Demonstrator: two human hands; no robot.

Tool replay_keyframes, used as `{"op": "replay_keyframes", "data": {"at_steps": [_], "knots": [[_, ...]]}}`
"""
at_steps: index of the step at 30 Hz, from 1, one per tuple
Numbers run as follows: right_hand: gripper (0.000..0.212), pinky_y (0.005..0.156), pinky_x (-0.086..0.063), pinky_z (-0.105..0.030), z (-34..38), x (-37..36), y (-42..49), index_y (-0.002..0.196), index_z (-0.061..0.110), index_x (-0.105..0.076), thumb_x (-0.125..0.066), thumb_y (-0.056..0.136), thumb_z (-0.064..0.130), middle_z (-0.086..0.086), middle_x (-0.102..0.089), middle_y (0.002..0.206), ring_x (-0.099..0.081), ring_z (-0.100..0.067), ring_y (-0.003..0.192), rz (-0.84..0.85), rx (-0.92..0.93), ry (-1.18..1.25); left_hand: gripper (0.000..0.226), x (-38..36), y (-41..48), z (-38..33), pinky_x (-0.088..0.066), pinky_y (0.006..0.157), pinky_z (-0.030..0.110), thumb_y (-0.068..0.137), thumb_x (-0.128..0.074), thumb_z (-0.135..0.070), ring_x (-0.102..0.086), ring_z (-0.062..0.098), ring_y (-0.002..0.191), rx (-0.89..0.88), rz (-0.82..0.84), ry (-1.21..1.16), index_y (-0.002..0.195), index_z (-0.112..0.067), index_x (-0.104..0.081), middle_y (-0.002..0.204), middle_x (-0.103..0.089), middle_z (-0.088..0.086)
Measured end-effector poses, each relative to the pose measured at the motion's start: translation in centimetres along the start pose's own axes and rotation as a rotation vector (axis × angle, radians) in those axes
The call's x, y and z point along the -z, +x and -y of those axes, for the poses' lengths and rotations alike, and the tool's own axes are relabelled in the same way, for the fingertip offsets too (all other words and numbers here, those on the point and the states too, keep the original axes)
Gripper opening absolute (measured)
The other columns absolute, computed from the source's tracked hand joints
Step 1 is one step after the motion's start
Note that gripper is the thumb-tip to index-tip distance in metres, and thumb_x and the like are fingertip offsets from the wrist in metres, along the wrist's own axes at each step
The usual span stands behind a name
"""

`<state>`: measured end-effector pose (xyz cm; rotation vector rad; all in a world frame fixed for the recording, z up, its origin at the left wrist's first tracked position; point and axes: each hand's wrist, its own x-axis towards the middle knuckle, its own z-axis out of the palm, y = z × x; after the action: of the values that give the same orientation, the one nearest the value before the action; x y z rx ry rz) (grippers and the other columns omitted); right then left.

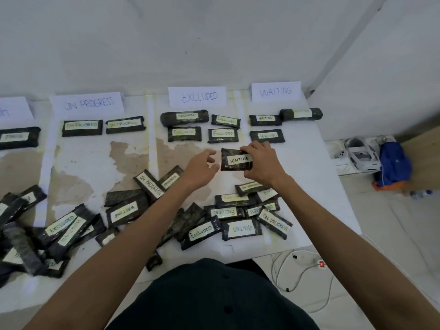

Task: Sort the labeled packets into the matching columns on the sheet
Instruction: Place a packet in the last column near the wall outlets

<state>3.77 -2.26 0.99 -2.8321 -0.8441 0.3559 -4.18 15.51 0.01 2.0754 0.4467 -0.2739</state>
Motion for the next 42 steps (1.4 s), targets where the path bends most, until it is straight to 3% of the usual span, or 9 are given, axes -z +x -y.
{"op": "replay_keyframes", "data": {"at_steps": [7,15,20,27,34,42], "knots": [[0.064,0.09,-0.039,-0.042,-11.3,1.9,0.4,0.133,0.016,-0.046,-0.068,0.073,0.016,-0.007,-0.051,0.129,-0.043,-0.031,0.113,0.041,-0.109,-0.07,0.049,-6.5,4.7,-4.8,-0.037,0.105,0.036,0.091,-0.053,-0.021,-0.042,0.023,0.127,-0.148,0.031,0.199,0.138,-0.017,-0.039,0.134,-0.048,0.007],[0.057,0.095,-0.036,-0.045,-23.1,2.2,3.8,0.133,0.015,-0.046,-0.064,0.078,0.011,-0.008,-0.05,0.128,-0.042,-0.031,0.115,0.093,-0.161,-0.097,0.05,-15.4,11.6,-9.7,-0.034,0.105,0.039,0.09,-0.05,-0.016,-0.033,0.028,0.133,-0.198,0.064,0.346,0.139,-0.014,-0.039,0.14,-0.042,0.009],[0.054,0.097,-0.036,-0.045,-27.8,1.1,6.6,0.132,0.015,-0.046,-0.063,0.081,0.012,-0.009,-0.05,0.128,-0.043,-0.031,0.115,0.124,-0.152,-0.115,0.05,-19.8,14.9,-11.3,-0.036,0.102,0.041,0.085,-0.054,-0.012,-0.039,0.032,0.124,-0.253,-0.005,0.477,0.134,-0.01,-0.045,0.135,-0.044,0.013],[0.055,0.098,-0.035,-0.045,-30.6,-0.6,10.3,0.134,0.012,-0.044,-0.061,0.081,0.009,-0.011,-0.047,0.133,-0.041,-0.033,0.119,0.088,-0.052,-0.105,0.049,-21.9,18.6,-11.9,-0.041,0.094,0.043,0.082,-0.054,-0.013,-0.041,0.035,0.12,-0.235,-0.093,0.579,0.131,-0.009,-0.048,0.133,-0.046,0.014],[0.053,0.101,-0.035,-0.045,-30.7,-0.3,11.5,0.13,0.009,-0.046,-0.064,0.08,0.01,-0.014,-0.046,0.132,-0.041,-0.033,0.12,0.101,0.003,-0.128,0.046,-21.8,18.3,-12.2,-0.037,0.097,0.043,0.08,-0.058,-0.01,-0.042,0.035,0.12,-0.263,-0.158,0.566,0.126,-0.008,-0.052,0.13,-0.049,0.015],[0.057,0.103,-0.034,-0.043,-25.9,-0.1,6.6,0.134,0.013,-0.046,-0.064,0.08,0.011,-0.012,-0.043,0.136,-0.039,-0.032,0.124,0.103,0.049,0.01,0.041,-19.2,12.8,-10.4,-0.039,0.098,0.042,0.086,-0.055,-0.016,-0.044,0.032,0.118,-0.22,-0.04,0.466,0.128,-0.015,-0.052,0.128,-0.052,0.01]]}}
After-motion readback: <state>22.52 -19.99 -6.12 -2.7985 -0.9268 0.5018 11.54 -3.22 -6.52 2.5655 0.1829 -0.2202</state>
